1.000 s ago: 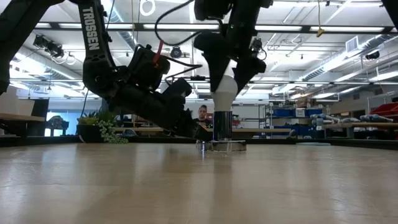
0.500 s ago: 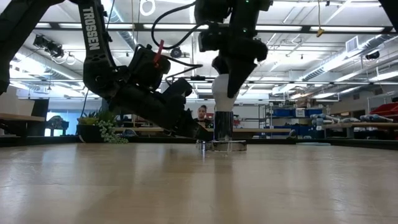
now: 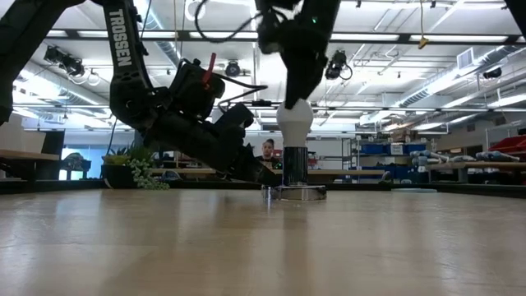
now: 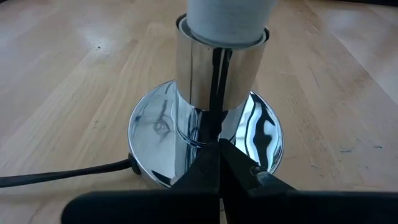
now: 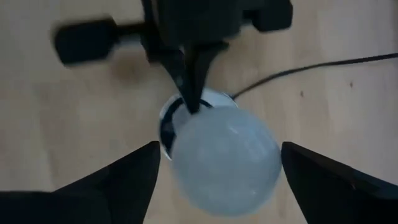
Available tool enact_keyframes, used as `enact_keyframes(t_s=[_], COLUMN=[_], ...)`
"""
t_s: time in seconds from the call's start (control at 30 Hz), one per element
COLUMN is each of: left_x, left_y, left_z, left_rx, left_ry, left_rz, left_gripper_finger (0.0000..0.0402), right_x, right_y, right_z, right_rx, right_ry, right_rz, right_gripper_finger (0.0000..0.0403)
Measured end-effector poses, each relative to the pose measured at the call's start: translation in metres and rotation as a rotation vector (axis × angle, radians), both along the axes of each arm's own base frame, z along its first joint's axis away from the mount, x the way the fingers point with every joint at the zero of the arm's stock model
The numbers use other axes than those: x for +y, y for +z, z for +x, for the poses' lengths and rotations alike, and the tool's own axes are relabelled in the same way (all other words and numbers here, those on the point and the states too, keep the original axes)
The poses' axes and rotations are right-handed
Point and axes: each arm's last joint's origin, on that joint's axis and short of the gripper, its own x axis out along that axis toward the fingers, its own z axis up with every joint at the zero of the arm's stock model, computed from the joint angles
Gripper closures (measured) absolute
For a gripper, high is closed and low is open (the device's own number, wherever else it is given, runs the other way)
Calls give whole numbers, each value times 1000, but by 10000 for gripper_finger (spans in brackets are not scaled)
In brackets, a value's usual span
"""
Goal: Screw lightbulb
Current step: Remove the white lightbulb from the silver lamp
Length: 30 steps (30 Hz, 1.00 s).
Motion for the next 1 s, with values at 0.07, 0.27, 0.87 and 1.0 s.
enact_keyframes(t_s=[0.07,0.27,0.87,1.0], left_x=[0,0,-1,-1], left_y=[0,0,0,0], left_z=[0,0,0,0], left_rx=[0,1,-1,-1], left_ry=[1,1,-8,-9], left_rz=[-1,-2,-10,-10], left_gripper_finger=[401,401,401,401], right_x=[5,11,-6,-6], right_y=[9,26,-6,-6], right_z=[3,2,-5,-4], right_rx=[-35,-117,-79,-71], right_ry=[-41,-427,-880,-807], right_rz=[12,61,177,172], right_gripper_finger=[54,53,58,61])
